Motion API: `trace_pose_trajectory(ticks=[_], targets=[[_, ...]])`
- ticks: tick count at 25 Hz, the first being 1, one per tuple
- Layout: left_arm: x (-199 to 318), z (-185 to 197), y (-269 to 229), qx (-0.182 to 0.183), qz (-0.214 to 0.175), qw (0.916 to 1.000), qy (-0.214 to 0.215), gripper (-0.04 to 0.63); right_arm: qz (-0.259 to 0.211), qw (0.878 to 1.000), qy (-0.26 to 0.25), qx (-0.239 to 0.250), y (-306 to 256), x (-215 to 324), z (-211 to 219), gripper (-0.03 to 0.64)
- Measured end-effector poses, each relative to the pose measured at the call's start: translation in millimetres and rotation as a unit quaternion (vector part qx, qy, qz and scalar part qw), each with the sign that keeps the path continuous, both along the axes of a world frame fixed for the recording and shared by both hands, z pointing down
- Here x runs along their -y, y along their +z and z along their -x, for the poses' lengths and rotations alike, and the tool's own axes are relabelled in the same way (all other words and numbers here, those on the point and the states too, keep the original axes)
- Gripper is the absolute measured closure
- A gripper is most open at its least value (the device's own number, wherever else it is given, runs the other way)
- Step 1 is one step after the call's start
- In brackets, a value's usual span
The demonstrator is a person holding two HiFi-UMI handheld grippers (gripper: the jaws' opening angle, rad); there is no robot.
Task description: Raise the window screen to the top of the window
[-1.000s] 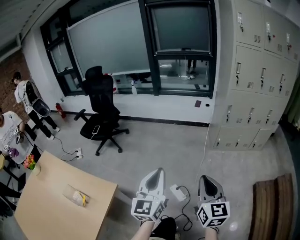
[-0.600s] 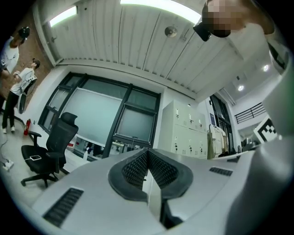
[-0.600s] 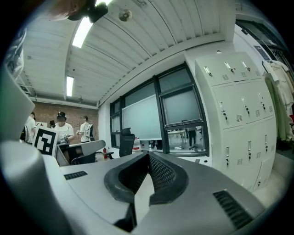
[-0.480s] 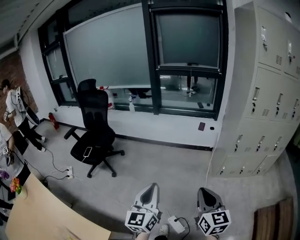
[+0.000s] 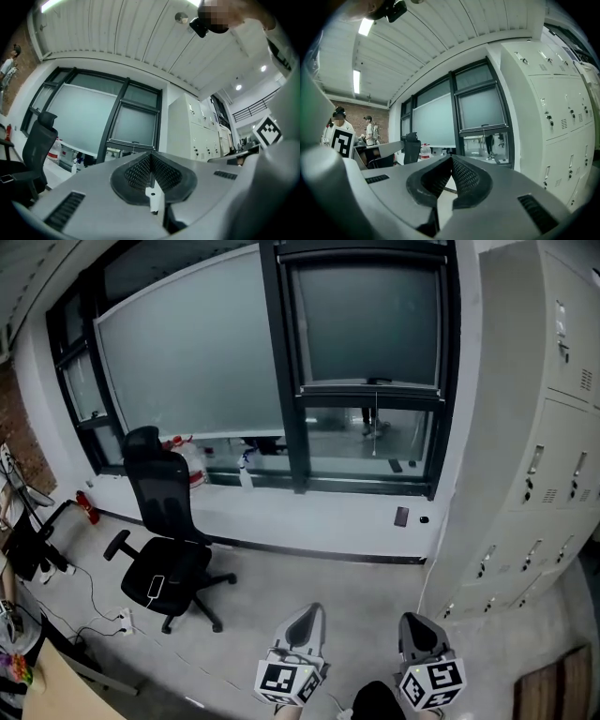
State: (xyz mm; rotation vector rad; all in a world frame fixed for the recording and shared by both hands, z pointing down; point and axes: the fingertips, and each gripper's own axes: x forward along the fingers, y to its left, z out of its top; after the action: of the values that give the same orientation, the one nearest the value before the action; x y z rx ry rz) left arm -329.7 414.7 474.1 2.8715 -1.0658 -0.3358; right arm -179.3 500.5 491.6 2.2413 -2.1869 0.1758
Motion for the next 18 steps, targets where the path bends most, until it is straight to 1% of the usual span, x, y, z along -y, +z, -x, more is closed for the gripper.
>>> trace_pose_trajectory(ticks=[3, 5, 7, 10, 14, 15, 18], targets=[[49, -30, 9, 0.000, 0.001, 1.0000, 0.008, 0.594, -0.002, 1.000, 0.011, 0.008, 9, 51, -31, 0.612], [92, -54, 12, -0.011, 0.003, 0.9999, 0.007, 0.592, -0.007, 1.000, 0.022, -0.001, 10, 91, -59, 0.612], [137, -81, 10, -0.015, 0.001, 0.9999, 0.002, 0.592, -0.013, 0.999, 0.029, -0.006, 8, 133, -93, 0.612], [202, -123, -2, -0.004, -0.007, 1.0000, -0.001, 0.594, -0.016, 0.999, 0.031, 0.001, -3, 189, -142, 0.612], [273, -171, -24, -0.006, -0.020, 0.9998, -0.007, 0.592, -0.023, 0.999, 0.025, -0.041, -21, 253, -197, 0.612], [288, -181, -29, -0.005, -0.025, 0.9997, -0.007, 0.592, -0.024, 0.998, 0.027, -0.044, -22, 269, -209, 0.612], [322, -204, -39, 0.003, -0.041, 0.9991, -0.009, 0.592, -0.030, 0.999, 0.032, -0.031, -24, 308, -236, 0.612]])
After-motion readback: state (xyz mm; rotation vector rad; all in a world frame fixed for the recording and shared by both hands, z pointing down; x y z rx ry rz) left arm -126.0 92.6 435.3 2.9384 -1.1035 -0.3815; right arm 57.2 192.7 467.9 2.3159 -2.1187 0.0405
